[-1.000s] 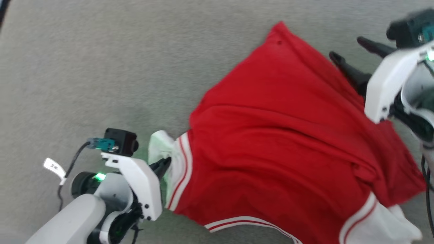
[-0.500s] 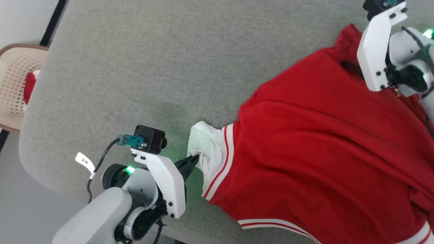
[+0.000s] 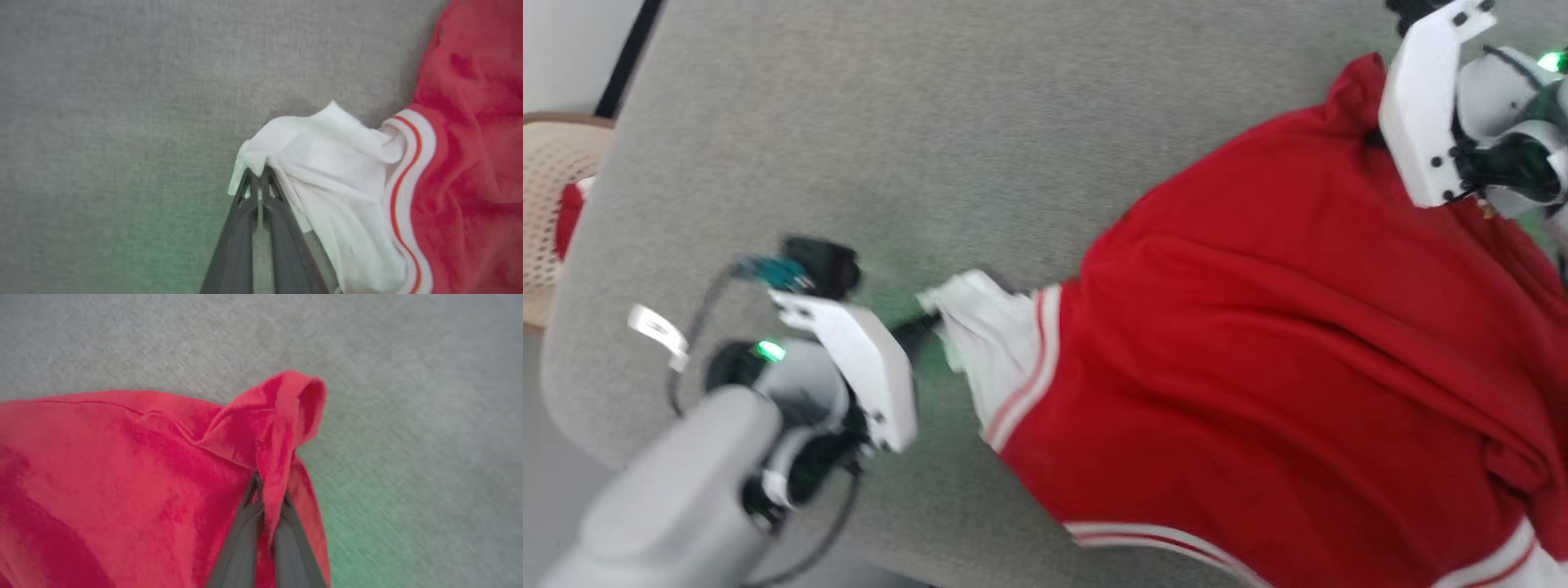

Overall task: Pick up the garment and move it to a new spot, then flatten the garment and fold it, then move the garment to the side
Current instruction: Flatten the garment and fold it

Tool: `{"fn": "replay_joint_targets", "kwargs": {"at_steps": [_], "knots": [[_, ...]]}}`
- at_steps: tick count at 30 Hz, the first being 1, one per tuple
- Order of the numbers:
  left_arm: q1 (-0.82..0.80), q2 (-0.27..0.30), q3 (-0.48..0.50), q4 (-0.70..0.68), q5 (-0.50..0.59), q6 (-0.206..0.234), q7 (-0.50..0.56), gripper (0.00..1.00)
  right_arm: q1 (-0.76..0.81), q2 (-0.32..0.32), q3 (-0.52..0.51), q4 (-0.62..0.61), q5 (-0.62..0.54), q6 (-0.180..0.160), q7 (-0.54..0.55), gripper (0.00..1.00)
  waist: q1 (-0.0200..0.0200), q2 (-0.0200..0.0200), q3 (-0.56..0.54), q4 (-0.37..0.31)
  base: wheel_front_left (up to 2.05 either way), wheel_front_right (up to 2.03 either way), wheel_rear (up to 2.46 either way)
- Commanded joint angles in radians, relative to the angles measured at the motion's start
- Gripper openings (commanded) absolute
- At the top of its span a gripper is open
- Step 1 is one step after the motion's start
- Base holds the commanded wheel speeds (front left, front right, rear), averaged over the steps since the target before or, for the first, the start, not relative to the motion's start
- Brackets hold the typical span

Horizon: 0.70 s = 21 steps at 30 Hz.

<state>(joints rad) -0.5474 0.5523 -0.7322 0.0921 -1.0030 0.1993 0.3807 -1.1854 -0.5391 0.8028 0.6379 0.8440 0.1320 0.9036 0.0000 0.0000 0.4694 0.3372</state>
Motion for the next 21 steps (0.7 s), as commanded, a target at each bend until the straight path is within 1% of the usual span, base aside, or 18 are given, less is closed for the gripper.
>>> {"fn": "replay_joint_targets", "kwargs": {"at_steps": [1,6,8,13,17,18,19,21], "knots": [[-0.027,0.014,0.015,-0.003,-0.004,0.009,0.007,0.00,0.001,-0.030,0.000,-0.001,0.008,-0.002,-0.017,0.00,0.0000,0.0000,-0.011,-0.025,0.00,0.00,0.00],[-0.108,0.103,0.069,-0.026,0.010,0.035,0.056,0.00,0.005,-0.067,-0.021,-0.065,0.060,-0.002,-0.107,0.00,0.0000,0.0000,-0.047,-0.088,0.00,0.00,0.00],[-0.143,0.140,0.081,-0.035,0.019,0.040,0.088,0.00,0.013,-0.094,-0.025,-0.085,0.063,-0.002,-0.137,0.00,0.0000,0.0000,-0.066,-0.115,0.00,0.00,0.00],[-0.253,0.220,0.115,-0.060,0.046,0.055,0.162,0.00,0.030,-0.128,-0.052,-0.132,0.070,-0.002,-0.212,0.00,0.0000,0.0000,-0.109,-0.184,0.00,0.00,0.00],[-0.354,0.254,0.125,-0.056,0.076,0.065,0.216,0.00,0.026,-0.142,-0.085,-0.165,0.064,-0.002,-0.256,0.00,0.0000,0.0000,-0.143,-0.233,0.00,0.00,0.00],[-0.378,0.259,0.122,-0.051,0.087,0.063,0.226,0.00,0.023,-0.144,-0.093,-0.169,0.057,-0.002,-0.266,0.00,0.0000,0.0000,-0.151,-0.244,0.00,0.00,0.00],[-0.424,0.261,0.115,-0.039,0.107,0.048,0.245,0.00,0.018,-0.141,-0.112,-0.177,0.041,-0.002,-0.282,0.00,0.0000,0.0000,-0.168,-0.266,0.00,0.00,0.00],[-0.447,0.258,0.113,-0.031,0.114,0.041,0.253,0.00,0.016,-0.136,-0.124,-0.180,0.036,-0.002,-0.289,0.00,0.0000,0.0000,-0.176,-0.276,0.00,0.00,0.00]]}}
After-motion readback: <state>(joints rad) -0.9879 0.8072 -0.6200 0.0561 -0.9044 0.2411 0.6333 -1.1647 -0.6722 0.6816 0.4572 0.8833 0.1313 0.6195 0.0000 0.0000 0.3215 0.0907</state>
